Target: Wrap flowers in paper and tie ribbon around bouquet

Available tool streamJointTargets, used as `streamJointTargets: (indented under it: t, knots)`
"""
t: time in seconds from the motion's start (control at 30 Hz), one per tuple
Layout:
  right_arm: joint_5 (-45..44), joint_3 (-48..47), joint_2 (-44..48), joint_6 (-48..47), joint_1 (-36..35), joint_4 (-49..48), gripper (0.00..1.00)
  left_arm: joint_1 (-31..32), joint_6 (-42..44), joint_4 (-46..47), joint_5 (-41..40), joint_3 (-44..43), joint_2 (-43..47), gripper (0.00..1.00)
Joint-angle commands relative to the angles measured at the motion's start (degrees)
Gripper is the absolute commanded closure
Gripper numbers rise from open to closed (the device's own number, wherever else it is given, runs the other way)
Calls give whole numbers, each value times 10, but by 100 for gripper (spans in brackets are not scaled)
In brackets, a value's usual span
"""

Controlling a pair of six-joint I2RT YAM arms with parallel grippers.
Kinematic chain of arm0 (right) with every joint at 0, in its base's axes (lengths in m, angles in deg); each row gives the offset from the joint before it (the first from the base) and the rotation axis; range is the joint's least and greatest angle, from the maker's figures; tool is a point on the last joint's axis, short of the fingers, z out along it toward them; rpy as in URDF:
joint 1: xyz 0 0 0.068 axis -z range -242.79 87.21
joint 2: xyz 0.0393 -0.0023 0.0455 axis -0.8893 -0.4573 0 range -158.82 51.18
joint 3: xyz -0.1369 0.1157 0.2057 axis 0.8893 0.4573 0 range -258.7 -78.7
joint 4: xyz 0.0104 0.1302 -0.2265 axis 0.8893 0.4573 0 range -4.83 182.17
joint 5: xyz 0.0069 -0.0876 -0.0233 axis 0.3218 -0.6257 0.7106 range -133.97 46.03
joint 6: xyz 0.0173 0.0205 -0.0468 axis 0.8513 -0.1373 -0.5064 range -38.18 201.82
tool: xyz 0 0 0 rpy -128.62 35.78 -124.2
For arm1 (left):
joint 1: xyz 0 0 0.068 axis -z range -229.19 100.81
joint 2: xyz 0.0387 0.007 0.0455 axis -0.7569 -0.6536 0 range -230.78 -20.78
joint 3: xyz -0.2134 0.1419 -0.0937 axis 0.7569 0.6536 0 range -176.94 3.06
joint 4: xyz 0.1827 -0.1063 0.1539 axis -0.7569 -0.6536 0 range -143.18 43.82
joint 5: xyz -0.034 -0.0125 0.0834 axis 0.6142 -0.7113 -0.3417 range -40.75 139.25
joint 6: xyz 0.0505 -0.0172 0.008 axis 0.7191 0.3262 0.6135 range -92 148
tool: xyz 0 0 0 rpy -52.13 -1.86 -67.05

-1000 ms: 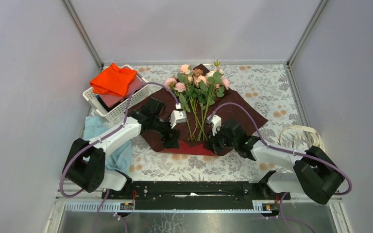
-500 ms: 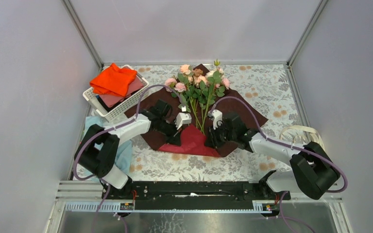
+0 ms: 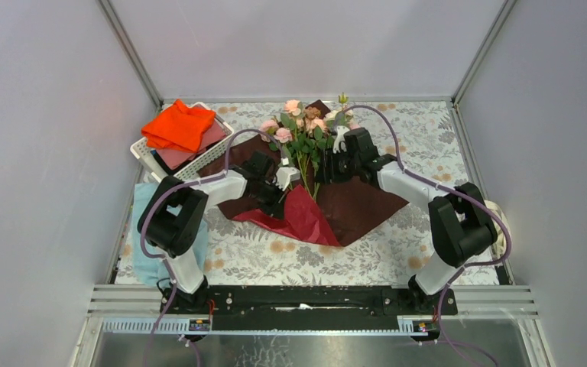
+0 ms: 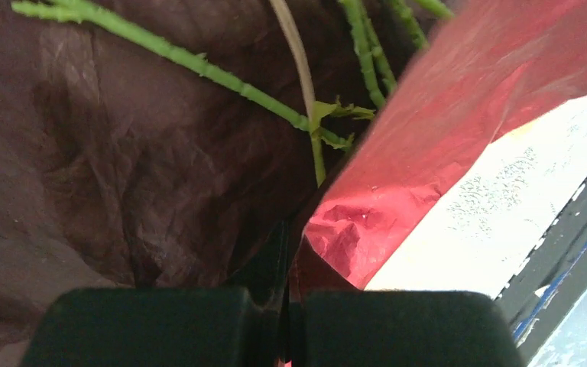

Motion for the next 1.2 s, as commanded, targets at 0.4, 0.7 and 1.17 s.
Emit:
streamJointTargets:
  t: [0.4, 0.7, 1.17]
  knots:
    - [232, 203, 73, 28, -8, -79, 28, -25, -70, 22, -68, -4, -35, 100]
    - [218, 210, 47, 23, -8, -43, 78, -36, -66, 12, -67, -6, -28, 98]
    - [110, 108, -9, -11, 2, 88, 100, 65, 109, -106, -258, -12, 194, 19]
